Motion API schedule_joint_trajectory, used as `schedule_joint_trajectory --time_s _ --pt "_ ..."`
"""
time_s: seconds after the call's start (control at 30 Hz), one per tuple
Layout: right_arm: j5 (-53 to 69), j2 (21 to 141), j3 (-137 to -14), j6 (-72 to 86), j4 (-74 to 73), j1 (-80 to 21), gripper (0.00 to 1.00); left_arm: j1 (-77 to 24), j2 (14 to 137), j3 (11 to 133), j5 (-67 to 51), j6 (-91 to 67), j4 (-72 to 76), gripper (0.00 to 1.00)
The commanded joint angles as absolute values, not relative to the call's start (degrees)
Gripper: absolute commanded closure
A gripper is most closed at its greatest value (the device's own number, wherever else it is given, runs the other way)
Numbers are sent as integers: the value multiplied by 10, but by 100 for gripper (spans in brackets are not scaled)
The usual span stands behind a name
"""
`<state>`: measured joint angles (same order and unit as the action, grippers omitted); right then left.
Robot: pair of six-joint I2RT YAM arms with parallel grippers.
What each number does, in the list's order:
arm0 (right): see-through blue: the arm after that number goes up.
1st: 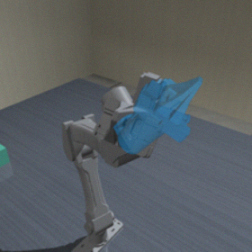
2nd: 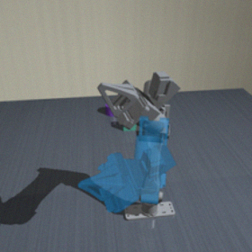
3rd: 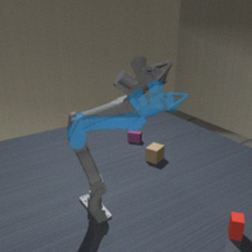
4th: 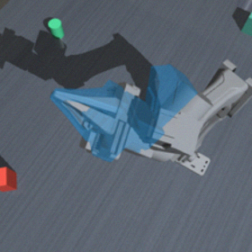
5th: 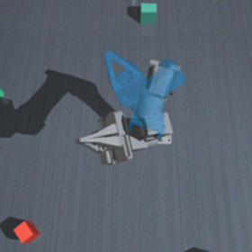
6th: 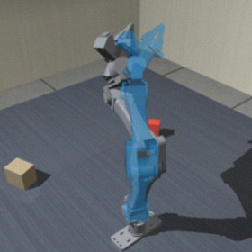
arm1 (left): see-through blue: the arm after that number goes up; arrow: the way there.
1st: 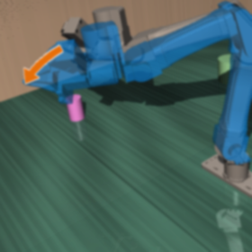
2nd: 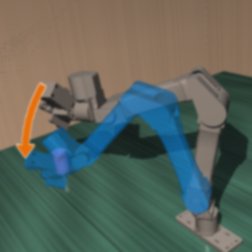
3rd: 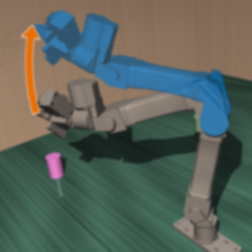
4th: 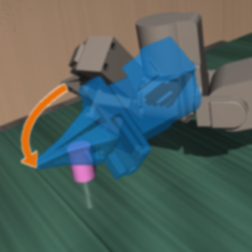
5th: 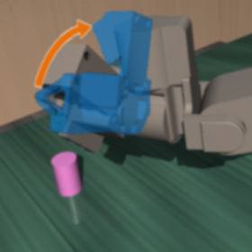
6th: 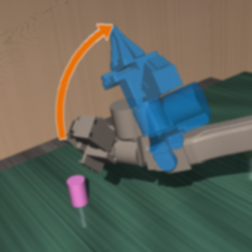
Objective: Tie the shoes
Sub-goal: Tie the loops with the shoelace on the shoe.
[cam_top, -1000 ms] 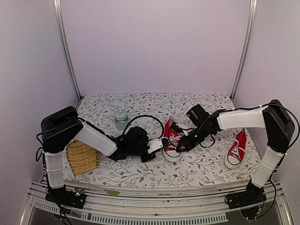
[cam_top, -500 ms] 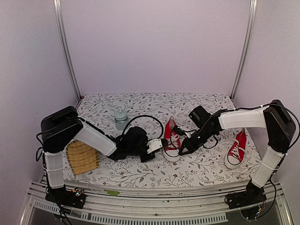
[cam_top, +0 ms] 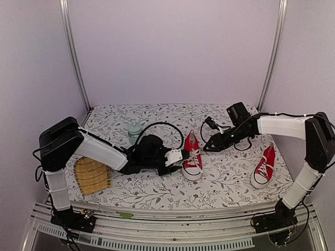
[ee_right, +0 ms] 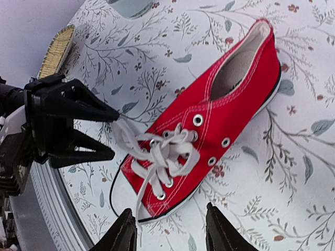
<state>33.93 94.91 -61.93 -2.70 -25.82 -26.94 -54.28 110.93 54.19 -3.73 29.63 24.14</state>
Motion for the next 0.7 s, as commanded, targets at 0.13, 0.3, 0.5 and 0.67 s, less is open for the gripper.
schedule_joint_trajectory --time_s 0.13,0.3,0.5,0.67 --pt "369 1044 -671 27 -129 -265 44 -534 1120 581 -33 310 250 51" --pt "384 1075 -676 23 -128 -265 46 -529 1121 581 -20 324 254 53" --pt "407 1101 -684 24 -132 -267 57 -525 1121 582 -12 347 255 42" --pt "410 1102 -683 22 -135 -267 60 -524 1146 583 -32 376 265 40"
